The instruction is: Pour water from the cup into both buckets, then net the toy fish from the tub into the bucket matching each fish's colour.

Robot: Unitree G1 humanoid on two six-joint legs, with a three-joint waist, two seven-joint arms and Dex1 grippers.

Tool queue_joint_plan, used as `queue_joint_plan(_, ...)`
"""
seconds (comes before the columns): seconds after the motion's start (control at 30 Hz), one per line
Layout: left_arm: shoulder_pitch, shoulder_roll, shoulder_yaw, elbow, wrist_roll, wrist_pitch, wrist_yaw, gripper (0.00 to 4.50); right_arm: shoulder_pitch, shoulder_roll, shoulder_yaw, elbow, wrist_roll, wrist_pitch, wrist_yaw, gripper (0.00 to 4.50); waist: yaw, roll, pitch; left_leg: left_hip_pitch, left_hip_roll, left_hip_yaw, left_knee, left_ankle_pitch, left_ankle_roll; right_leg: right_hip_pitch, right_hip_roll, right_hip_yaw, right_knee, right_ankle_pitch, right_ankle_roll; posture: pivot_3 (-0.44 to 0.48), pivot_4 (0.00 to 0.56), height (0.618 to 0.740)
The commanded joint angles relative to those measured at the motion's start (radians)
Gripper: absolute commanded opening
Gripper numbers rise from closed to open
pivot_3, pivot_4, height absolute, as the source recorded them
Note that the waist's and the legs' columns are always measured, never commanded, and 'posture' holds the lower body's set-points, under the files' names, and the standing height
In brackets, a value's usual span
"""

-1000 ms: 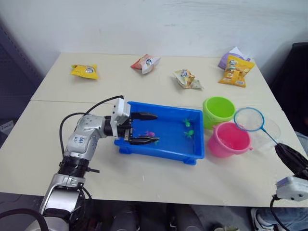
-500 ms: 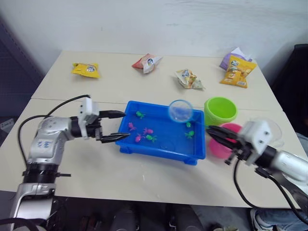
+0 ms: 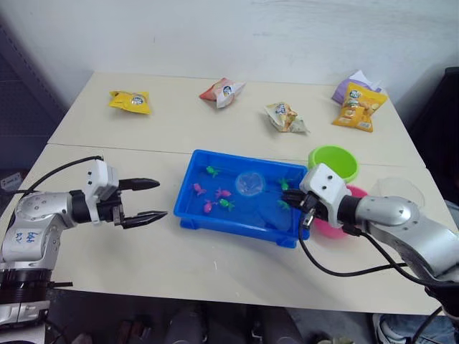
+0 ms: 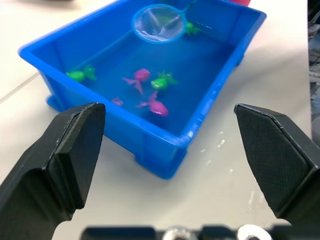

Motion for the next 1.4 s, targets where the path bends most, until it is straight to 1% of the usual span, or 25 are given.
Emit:
queue_joint_plan(0.03,0.012,0.005,0.032,-0.064,-0.031,0.014,0.022,4.43,-0.061,0.017,0.047,0.036,-0.118,-0.006,0.03,0.0,0.0,0.0,0.0,0.0,0.0,0.0,0.0,0.0,0.0,0.0,0.0,0.0,0.0,0.0,0.0,0.0,0.15,0.738)
queue_joint_plan(0.2,0.026,-0.004,0.03,-0.092,-0.036,0.029,0.044,4.43,-0.124,0.082,0.113,0.105,-0.227,-0.019,0.068,0.0,-0.003,0.0,0.0,0.0,0.0,0.0,-0.001,0.0,0.0,0.0,0.0,0.0,0.0,0.0,0.0,0.0,0.15,0.738)
queue_joint_plan(0.37,0.02,-0.01,0.024,-0.089,-0.029,0.026,0.052,4.43,-0.186,0.193,0.161,0.154,-0.277,-0.005,0.107,0.0,-0.003,0.0,0.0,0.0,0.0,0.001,0.0,0.0,-0.001,-0.001,0.001,0.0,0.001,0.0,0.0,0.0,0.15,0.738)
queue_joint_plan(0.57,0.013,-0.019,0.015,-0.086,-0.027,0.024,0.058,4.43,-0.211,0.283,0.156,0.199,-0.316,-0.005,0.116,0.0,-0.001,0.0,0.0,-0.001,0.0,0.0,0.0,0.0,-0.001,-0.001,0.0,-0.001,0.001,0.0,0.0,0.0,0.15,0.738)
queue_joint_plan(0.67,0.012,-0.022,0.012,-0.087,-0.026,0.024,0.06,4.43,-0.217,0.303,0.147,0.213,-0.333,-0.014,0.122,0.0,-0.001,0.0,0.0,-0.001,0.0,0.0,0.0,0.0,-0.001,-0.001,0.0,-0.001,0.001,0.0,0.0,0.0,0.15,0.738)
queue_joint_plan(0.97,0.011,-0.023,0.013,-0.08,-0.024,0.02,0.059,4.43,-0.174,0.295,0.066,0.165,-0.31,-0.004,0.162,0.0,-0.002,0.0,0.0,-0.001,0.0,0.0,-0.001,0.0,-0.001,-0.001,0.0,-0.001,0.001,0.0,0.0,0.0,0.15,0.738)
queue_joint_plan(1.17,-0.008,-0.029,0.003,-0.065,-0.023,0.012,0.05,4.43,-0.073,0.219,-0.076,0.046,-0.223,-0.006,0.24,0.0,0.0,0.0,0.0,-0.001,0.0,0.0,-0.001,0.0,0.0,-0.001,0.0,-0.001,0.0,0.0,0.0,0.0,0.15,0.738)
queue_joint_plan(1.4,-0.099,-0.064,-0.051,-0.049,-0.031,0.012,0.018,4.43,0.084,0.13,-0.269,-0.081,-0.152,-0.015,0.278,0.0,0.003,0.0,0.0,-0.001,0.0,0.0,-0.001,0.0,0.0,0.0,0.0,-0.002,0.0,0.0,0.0,0.0,0.15,0.738)
